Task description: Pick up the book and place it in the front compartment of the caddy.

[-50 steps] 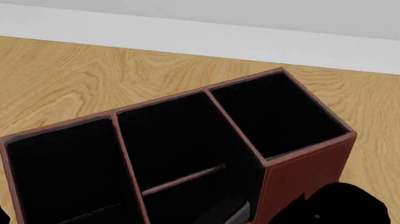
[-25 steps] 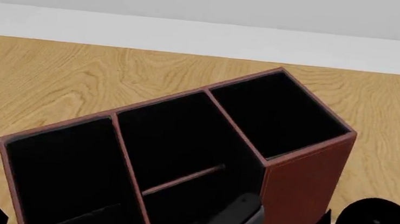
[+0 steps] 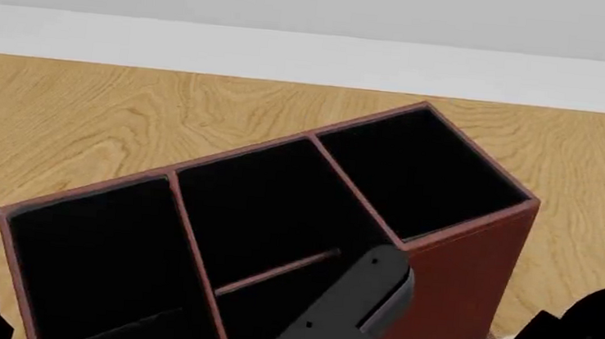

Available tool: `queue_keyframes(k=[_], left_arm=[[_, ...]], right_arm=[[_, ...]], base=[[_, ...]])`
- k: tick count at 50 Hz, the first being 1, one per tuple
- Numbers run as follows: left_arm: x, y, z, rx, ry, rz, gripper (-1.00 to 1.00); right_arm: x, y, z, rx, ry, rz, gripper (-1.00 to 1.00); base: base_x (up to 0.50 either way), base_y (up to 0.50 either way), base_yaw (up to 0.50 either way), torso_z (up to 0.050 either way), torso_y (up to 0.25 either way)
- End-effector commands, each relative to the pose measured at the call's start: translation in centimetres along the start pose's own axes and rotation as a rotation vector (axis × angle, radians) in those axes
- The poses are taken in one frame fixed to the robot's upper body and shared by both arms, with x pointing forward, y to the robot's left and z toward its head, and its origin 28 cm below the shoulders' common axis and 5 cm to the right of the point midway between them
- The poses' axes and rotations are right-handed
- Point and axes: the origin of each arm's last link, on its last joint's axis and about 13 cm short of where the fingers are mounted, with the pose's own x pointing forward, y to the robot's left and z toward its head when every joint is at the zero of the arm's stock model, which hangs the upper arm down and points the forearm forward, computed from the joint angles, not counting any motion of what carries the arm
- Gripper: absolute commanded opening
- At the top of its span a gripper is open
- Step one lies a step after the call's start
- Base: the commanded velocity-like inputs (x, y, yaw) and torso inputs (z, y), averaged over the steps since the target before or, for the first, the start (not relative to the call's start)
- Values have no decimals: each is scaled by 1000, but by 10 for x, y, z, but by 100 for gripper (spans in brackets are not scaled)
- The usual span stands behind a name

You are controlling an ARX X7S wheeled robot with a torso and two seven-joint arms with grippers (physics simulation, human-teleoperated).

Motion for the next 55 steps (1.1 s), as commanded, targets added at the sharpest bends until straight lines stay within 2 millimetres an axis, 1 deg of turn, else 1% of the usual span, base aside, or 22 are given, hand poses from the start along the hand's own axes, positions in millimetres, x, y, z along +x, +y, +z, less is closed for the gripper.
queue_keyframes(k=[1, 13, 24, 32, 35, 38, 41, 47, 49, 53, 55], left_arm=[[2, 0, 5, -27, -39, -5, 100], [1, 2, 8, -23, -47, -1, 100], [3, 2, 8, -30, -53, -7, 100], [4, 1, 7, -39, -60, -14, 100], [3, 1, 8, -40, -60, -12, 100], [2, 1, 8, -37, -59, -13, 100], [2, 1, 11, -35, -63, -13, 100], [4, 0, 12, -32, -65, -18, 100], [5, -1, 11, -34, -66, -18, 100], [6, -1, 10, -37, -66, -19, 100], [6, -1, 10, -36, -66, -19, 100]], right_arm=[[-31, 3, 10, -76, -118, -113, -100], [-58, 1, 25, -120, -200, -192, -100], [-92, 2, 34, -173, -259, -267, -100], [-115, -6, 50, -205, -309, -333, -100], [-121, -9, 51, -209, -323, -344, -100], [-126, -12, 53, -217, -339, -360, -100], [-129, -19, 60, -240, -360, -391, -100], [-121, -38, 77, -307, -391, -453, -100], [-115, -46, 81, -359, -360, -452, -100], [-119, -57, 91, -412, -380, -465, -100], [-116, -59, 94, -441, -357, -470, -100]], base=[[0, 0, 0, 0, 0], [0, 0, 0, 0, 1], [0, 0, 0, 0, 1], [0, 0, 0, 0, 1], [0, 0, 0, 0, 0], [0, 0, 0, 0, 0], [0, 0, 0, 0, 3], [0, 0, 0, 0, 0], [0, 0, 0, 0, 0], [0, 0, 0, 0, 2], [0, 0, 0, 0, 0]])
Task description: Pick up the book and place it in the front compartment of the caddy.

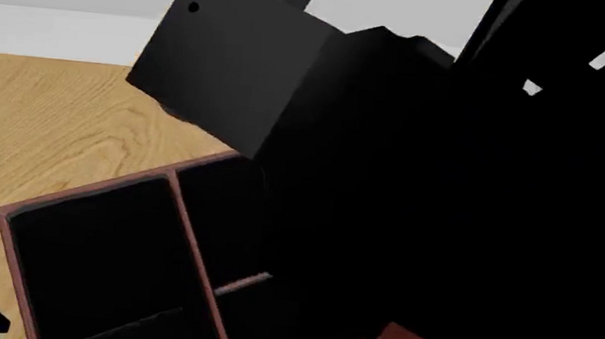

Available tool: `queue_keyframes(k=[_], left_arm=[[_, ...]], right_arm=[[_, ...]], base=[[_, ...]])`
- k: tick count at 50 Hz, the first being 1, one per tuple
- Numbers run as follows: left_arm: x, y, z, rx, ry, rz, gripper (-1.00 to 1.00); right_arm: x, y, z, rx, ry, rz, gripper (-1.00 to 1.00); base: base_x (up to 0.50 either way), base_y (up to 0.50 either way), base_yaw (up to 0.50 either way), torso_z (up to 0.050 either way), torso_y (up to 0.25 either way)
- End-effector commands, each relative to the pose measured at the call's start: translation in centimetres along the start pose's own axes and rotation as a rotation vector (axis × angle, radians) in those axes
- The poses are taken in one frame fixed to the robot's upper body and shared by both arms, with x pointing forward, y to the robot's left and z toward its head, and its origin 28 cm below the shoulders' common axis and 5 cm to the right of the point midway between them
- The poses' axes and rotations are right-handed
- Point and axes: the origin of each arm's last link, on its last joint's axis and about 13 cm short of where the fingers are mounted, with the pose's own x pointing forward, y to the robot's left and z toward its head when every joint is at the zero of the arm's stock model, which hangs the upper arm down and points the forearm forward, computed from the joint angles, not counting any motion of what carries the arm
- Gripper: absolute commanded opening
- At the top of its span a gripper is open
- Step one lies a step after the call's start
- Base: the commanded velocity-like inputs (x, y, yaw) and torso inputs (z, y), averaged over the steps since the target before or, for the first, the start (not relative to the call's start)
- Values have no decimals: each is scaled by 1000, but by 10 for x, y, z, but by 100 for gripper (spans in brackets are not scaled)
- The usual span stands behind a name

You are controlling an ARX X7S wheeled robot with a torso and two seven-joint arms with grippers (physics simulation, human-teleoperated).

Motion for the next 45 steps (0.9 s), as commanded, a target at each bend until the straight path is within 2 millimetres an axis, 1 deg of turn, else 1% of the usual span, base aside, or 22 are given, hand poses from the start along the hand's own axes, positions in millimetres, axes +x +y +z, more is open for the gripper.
queue_keyframes(k=[1, 3, 5, 9, 12, 14, 15, 16, 18, 19, 23, 25, 26, 28, 29, 31, 33, 37, 40, 41, 43, 45], left_arm=[[4, -1, 4, -25, -41, -10, 100], [4, 0, 4, -24, -38, -9, 100], [4, 0, 4, -24, -37, -9, 100], [4, 0, 5, -22, -40, -8, 100], [4, 0, 5, -24, -40, -8, 100], [3, 0, 5, -23, -39, -8, 100], [3, 0, 5, -24, -40, -8, 100], [3, 0, 5, -23, -39, -8, 100], [3, 0, 5, -24, -39, -8, 100], [3, 0, 5, -23, -39, -8, 100], [4, 0, 5, -23, -39, -8, 100], [4, -1, 5, -21, -39, -9, 100], [4, -1, 5, -20, -39, -9, 100], [4, -1, 5, -21, -40, -10, 100], [4, -1, 5, -20, -39, -10, 100], [4, -1, 5, -20, -39, -10, 100], [4, -1, 5, -20, -39, -10, 100], [3, -1, 6, -19, -39, -8, 100], [3, 0, 5, -18, -38, -7, 100], [3, 0, 5, -18, -37, -6, 100], [3, 0, 5, -19, -38, -6, 100], [2, 0, 6, -17, -40, -6, 100]], right_arm=[[4, -36, 18, -166, -28, -120, -100], [9, -39, 19, -214, -33, -131, -100], [13, -43, 21, -216, -34, -129, -100], [23, -48, 22, -324, -1, -153, -100], [26, -52, 24, -356, 8, -171, -100], [28, -56, 24, -425, 3, -177, -100], [29, -58, 24, -426, 10, -181, -100], [30, -59, 24, -454, -9, -177, -100], [35, -60, 24, -494, 25, -180, -100], [39, -60, 24, -477, 42, -172, -100], [48, -60, 25, -582, 78, -168, -100], [50, -60, 26, -628, 43, -164, -100], [51, -61, 26, -604, 48, -154, -100], [52, -61, 27, -643, 9, -140, -100], [53, -61, 28, -620, 3, -135, -100], [54, -62, 28, -659, 5, -135, -100], [56, -62, 28, -656, -7, -122, -100], [66, -63, 28, -692, -16, -121, -100], [71, -61, 28, -716, -96, -102, -100], [74, -61, 29, -683, -106, -99, -100], [77, -62, 29, -712, -114, -107, -100], [81, -61, 28, -692, -135, -90, -100]], base=[[0, 0, 0, 0, 0], [0, 0, 0, 0, 0], [0, 0, 0, 0, 0], [0, 0, 0, 0, 3], [0, 0, 0, 0, 0], [0, 0, 0, 0, 0], [0, 0, 0, 0, 0], [0, 0, 0, 0, 0], [0, 0, 0, 0, 0], [0, 0, 0, 0, 10], [0, 0, 0, 0, 0], [0, 0, 0, 0, 0], [0, 0, 0, 0, 0], [0, 0, 0, 0, 0], [0, 0, 0, 0, 10], [0, 0, 0, 0, 0], [0, 0, 0, 0, 0], [0, 0, 0, 0, 0], [0, 0, 0, 0, 3], [0, 0, 0, 0, 0], [0, 0, 0, 0, 0], [0, 0, 0, 0, 0]])
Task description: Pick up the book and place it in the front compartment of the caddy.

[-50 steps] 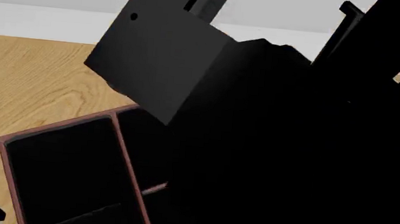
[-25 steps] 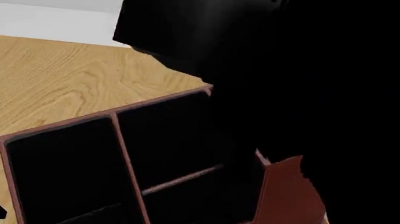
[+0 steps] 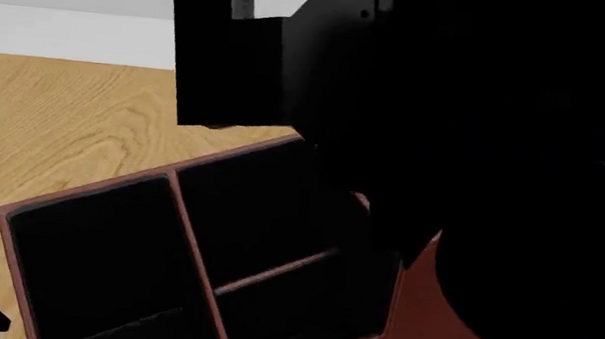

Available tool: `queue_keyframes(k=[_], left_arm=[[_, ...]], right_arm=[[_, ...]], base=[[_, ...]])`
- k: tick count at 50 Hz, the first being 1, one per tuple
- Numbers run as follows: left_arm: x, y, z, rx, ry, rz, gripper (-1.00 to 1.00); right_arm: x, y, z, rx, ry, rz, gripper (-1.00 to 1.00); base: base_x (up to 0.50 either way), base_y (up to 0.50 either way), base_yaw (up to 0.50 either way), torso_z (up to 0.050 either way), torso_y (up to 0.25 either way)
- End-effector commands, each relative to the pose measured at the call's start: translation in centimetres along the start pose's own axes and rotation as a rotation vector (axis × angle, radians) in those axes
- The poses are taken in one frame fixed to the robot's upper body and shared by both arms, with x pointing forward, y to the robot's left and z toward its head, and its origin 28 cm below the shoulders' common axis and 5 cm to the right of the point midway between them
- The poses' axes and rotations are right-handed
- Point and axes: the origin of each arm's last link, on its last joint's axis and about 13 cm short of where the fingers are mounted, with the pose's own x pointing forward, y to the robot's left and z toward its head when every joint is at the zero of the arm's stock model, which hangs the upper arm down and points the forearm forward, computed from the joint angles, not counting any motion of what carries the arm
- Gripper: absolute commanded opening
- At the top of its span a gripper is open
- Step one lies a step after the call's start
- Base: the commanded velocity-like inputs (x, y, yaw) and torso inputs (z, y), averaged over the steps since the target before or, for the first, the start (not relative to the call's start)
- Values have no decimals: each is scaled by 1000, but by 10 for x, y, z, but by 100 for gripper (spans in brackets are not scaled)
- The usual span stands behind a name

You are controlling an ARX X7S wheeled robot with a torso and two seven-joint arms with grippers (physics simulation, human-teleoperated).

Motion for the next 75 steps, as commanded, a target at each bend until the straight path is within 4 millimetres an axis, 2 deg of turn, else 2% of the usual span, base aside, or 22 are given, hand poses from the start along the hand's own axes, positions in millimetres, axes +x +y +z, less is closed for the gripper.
queue_keyframes(k=[1, 23, 56, 75], left_arm=[[1, 0, 6, -20, -39, -5, 100], [0, 1, 9, -10, -37, -1, 100], [0, 2, 6, -5, -26, 8, 100], [-2, 2, 6, -4, -22, 11, 100]], right_arm=[[7, -11, 10, -127, -86, -111, -100], [52, 5, 1, -151, -96, -48, -100], [77, 16, 4, -126, -220, -58, -100], [101, 29, 2, -100, -237, -48, -100]], base=[[0, 0, 0, 0, 0], [0, 0, 0, 1, 1], [0, 0, 0, 0, 1], [0, 0, 0, 0, 1]])
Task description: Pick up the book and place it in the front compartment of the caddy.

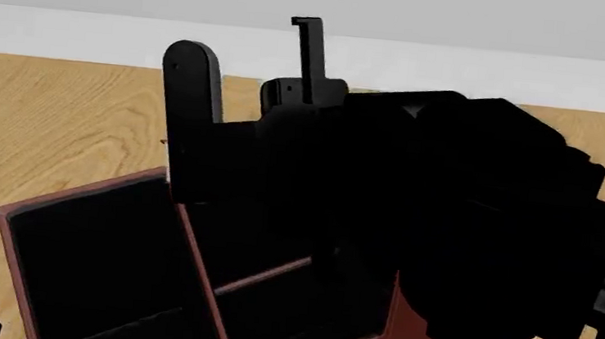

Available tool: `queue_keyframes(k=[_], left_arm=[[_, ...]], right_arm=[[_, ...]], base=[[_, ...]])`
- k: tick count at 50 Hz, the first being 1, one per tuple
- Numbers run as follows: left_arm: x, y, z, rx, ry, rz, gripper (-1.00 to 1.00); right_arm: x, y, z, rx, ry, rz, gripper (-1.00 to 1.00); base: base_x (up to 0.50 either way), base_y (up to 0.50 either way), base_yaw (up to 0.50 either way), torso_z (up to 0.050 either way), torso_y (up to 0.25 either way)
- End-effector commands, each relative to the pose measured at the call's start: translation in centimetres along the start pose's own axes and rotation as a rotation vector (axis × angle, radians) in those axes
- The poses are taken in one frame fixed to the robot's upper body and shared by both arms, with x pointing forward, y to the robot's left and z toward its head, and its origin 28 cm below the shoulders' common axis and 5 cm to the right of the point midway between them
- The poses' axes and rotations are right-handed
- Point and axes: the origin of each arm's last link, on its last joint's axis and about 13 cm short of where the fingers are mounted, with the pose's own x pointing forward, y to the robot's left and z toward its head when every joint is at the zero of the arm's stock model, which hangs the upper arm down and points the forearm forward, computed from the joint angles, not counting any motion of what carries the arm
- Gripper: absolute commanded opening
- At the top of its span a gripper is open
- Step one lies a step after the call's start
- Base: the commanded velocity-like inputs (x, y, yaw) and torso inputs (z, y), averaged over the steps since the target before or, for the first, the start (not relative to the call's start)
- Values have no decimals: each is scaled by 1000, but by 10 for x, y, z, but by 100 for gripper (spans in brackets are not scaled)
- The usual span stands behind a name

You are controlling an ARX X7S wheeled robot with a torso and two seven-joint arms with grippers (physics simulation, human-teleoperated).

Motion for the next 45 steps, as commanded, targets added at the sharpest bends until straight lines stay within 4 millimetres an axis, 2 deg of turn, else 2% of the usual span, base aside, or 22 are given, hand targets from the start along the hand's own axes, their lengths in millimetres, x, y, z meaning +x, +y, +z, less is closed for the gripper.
queue_keyframes(k=[1, 23, 45], left_arm=[[2, 0, 5, -24, -36, -6, 100], [0, 1, 8, -14, -37, 0, 100], [-2, 2, 6, -15, -31, 6, 100]], right_arm=[[5, -8, 7, -70, -19, -87, -100], [27, 6, -11, -28, 15, -55, -100], [45, 10, -24, -6, 36, -68, -100]], base=[[0, 0, 0, 0, 0], [0, 0, 0, 0, 1], [0, 0, 0, 0, 1]])
